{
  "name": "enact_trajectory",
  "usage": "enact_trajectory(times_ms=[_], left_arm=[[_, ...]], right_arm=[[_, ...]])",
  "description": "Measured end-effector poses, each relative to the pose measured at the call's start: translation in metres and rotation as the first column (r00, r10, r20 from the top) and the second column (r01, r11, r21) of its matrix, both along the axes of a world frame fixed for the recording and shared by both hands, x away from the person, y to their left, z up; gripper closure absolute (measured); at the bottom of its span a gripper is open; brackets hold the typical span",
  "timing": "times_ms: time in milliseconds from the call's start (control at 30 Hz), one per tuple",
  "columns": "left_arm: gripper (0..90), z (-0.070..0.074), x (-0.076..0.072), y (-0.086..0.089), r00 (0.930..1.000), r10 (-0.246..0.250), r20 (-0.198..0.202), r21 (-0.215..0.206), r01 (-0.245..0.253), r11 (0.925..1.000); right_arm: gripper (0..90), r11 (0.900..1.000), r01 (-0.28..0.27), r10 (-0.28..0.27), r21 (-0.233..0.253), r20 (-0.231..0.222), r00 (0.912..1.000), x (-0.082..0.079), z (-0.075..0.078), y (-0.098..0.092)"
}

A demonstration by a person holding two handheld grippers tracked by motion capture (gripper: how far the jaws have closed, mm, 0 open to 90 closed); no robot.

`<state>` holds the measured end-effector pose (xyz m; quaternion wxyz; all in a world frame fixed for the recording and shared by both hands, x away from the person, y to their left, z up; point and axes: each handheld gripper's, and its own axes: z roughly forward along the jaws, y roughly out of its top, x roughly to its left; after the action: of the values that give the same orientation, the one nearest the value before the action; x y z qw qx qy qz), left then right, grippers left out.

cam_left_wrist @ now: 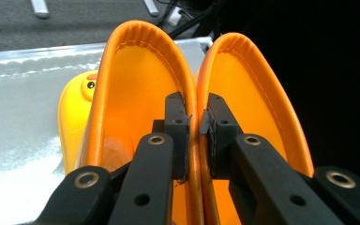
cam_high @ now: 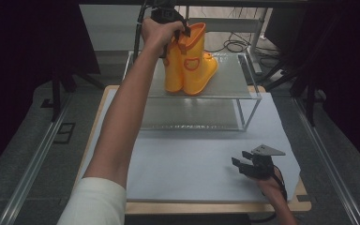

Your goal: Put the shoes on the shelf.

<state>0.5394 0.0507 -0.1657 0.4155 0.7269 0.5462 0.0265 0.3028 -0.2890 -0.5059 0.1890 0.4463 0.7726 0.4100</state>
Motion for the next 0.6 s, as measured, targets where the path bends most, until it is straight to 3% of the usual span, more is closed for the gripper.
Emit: enact_trajectory(times_ms=[300,333,367,400,600], left_arm=[[79.4,-0.01,0.012,0.001,0.9991,0.039,-0.015,0.04,-0.039,0.9984],[77.4,-0.011,0.012,0.001,0.9986,0.052,0.001,0.038,-0.052,0.9979],[76.7,-0.009,0.011,0.006,0.9973,0.066,0.033,-0.021,-0.065,0.9976],[72.8,-0.005,0.01,0.008,0.9968,0.067,0.044,-0.05,-0.065,0.9967],[66.0,0.007,-0.002,0.01,0.9974,0.022,0.069,-0.038,-0.019,0.9991]], right_arm=[[42.8,1.0,-0.01,0.01,-0.007,-0.008,0.9999,0.0,-0.002,0.003],[42.8,1.0,-0.01,0.009,-0.006,-0.008,0.9999,0.0,-0.002,0.003],[42.8,1.0,-0.01,0.01,-0.006,-0.007,0.9999,0.0,-0.002,0.004],[42.8,1.0,-0.01,0.01,-0.008,-0.007,0.9999,0.0,-0.002,0.004],[42.7,1.0,-0.013,0.013,-0.012,-0.01,0.9999,0.0,-0.003,0.005]])
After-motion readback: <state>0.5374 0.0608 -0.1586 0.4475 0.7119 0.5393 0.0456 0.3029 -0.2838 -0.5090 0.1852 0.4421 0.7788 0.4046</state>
